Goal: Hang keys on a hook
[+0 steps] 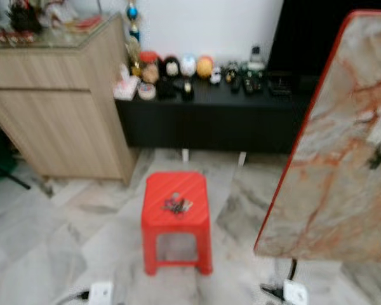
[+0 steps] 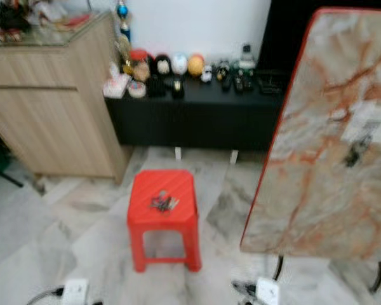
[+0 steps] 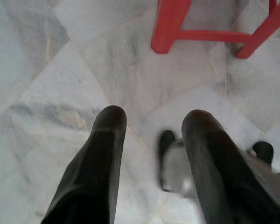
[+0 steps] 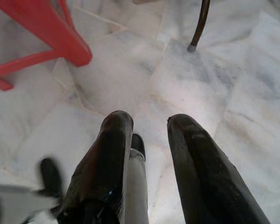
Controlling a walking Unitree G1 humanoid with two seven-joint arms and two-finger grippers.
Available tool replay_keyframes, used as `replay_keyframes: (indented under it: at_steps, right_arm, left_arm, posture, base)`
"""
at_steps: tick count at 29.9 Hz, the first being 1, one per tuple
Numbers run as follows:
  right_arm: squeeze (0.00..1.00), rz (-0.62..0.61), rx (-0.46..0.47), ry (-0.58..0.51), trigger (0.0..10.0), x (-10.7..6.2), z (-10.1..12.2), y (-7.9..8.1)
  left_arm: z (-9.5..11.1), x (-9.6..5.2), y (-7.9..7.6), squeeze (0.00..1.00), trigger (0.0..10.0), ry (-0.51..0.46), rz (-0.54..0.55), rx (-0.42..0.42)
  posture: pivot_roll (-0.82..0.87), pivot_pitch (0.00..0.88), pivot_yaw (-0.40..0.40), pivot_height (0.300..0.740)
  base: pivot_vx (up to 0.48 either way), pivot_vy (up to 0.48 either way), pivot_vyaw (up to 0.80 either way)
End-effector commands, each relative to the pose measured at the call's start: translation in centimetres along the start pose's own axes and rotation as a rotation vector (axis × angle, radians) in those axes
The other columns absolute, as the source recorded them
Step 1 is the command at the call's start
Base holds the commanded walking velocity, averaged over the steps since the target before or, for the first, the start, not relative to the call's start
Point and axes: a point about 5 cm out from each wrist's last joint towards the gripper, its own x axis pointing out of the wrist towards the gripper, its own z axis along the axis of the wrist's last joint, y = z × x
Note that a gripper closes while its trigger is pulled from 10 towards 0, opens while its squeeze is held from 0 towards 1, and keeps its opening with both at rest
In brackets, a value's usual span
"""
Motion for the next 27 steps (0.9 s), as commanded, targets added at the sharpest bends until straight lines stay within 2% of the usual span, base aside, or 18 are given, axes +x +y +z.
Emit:
replay_keyframes:
  at_steps: [1,20,27]
  right_arm:
    - [0.00,0.024,0.001,-0.010,10.0,0.09,0.44,0.87]
    - [0.00,0.035,0.000,-0.012,10.0,0.14,0.73,0.73]
    - [0.00,0.037,-0.001,-0.012,10.0,0.14,0.73,0.71]
  left_arm:
    - [-0.43,-0.17,0.93,0.00,10.0,0.017,0.025,0.001]
    - [-0.59,-0.25,1.39,0.00,10.0,0.023,0.045,-0.022]
    - [-0.47,-0.24,1.43,0.00,10.0,0.014,0.044,-0.014]
  posture:
    - [0.05,0.000,-0.048,0.740]
    - [0.05,0.000,-0.056,0.740]
    - [0.05,0.000,-0.057,0.740]
  base:
    - [0.000,0.371,0.00]
    - [0.000,0.368,0.00]
    - [0.000,0.000,0.00]
